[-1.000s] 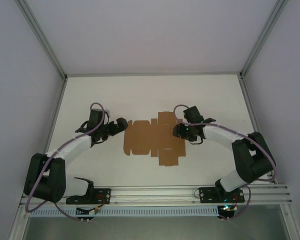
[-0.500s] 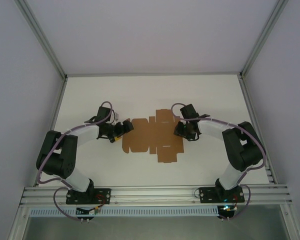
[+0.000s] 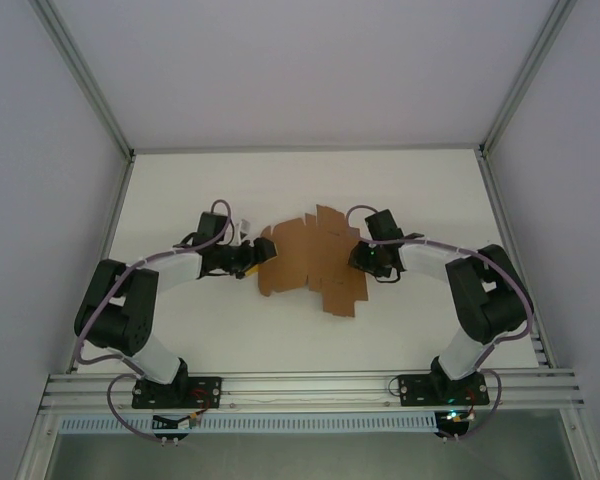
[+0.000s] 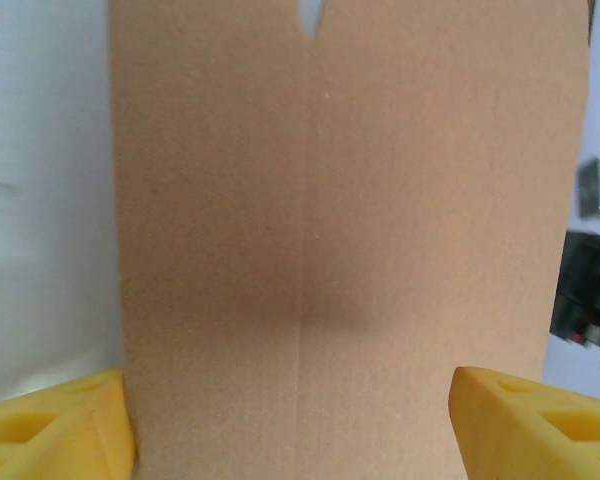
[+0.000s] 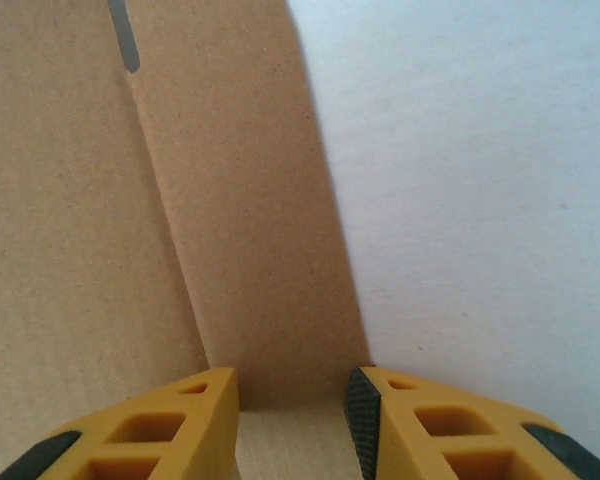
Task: Assemble paper box
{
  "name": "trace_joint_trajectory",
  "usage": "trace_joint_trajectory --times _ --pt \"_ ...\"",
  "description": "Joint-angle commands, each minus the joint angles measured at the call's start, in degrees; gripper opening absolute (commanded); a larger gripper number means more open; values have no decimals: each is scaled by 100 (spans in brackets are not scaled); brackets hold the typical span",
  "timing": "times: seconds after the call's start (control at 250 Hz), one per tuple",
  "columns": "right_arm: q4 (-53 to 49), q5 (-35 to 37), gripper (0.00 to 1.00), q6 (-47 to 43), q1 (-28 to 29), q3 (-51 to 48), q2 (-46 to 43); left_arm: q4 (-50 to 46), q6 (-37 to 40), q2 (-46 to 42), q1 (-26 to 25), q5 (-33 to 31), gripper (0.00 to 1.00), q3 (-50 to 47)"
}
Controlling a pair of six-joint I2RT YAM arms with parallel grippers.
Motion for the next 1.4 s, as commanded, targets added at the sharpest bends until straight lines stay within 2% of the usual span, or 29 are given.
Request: trace_joint_trajectory --times 0.0,0.212,0.327,0.503,0.635,0.715,0.783,0.886,1.01,1.118,1.226,1.394 --pt "-471 -238 37 -30 102 -496 583 275 62 -615 -88 431 78 -41" --pt "-367 -280 38 -69 99 -529 622 270 -24 -1101 -197 279 75 -14" --pt "-322 -276 37 -85 100 -555 593 -392 266 -1168 -325 -78 68 308" --pt "-334 -144 38 -73 93 -604 521 -2084 1001 -1181 -649 -1763 46 960" --pt "-121 -242 39 -58 93 -696 401 -2279 1089 -1053 -797 -2087 22 1086" --pt "-41 -271 42 -123 70 -688 200 -2139 1111 -1028 -873 -2082 18 1126" --pt "-48 -255 44 -194 2 -655 -97 -2047 1142 -1037 -908 -2066 9 1228" --pt "-124 -284 54 -398 -205 -591 -697 -1876 1253 -1167 -926 -1969 0 1313" --pt "-127 -570 67 -649 -560 -599 -1410 -1810 1430 -1364 -926 -1703 0 1434" --pt "-8 -1187 78 -982 -894 -613 -1987 -1223 1519 -1631 -926 -1213 0 1459" --pt "234 -1818 82 -1065 -1276 -667 -2491 -767 1477 -1866 -930 -754 0 1526" --pt "675 -2988 82 -1013 -1863 -786 -3000 -257 1303 -2163 -933 -66 0 1556"
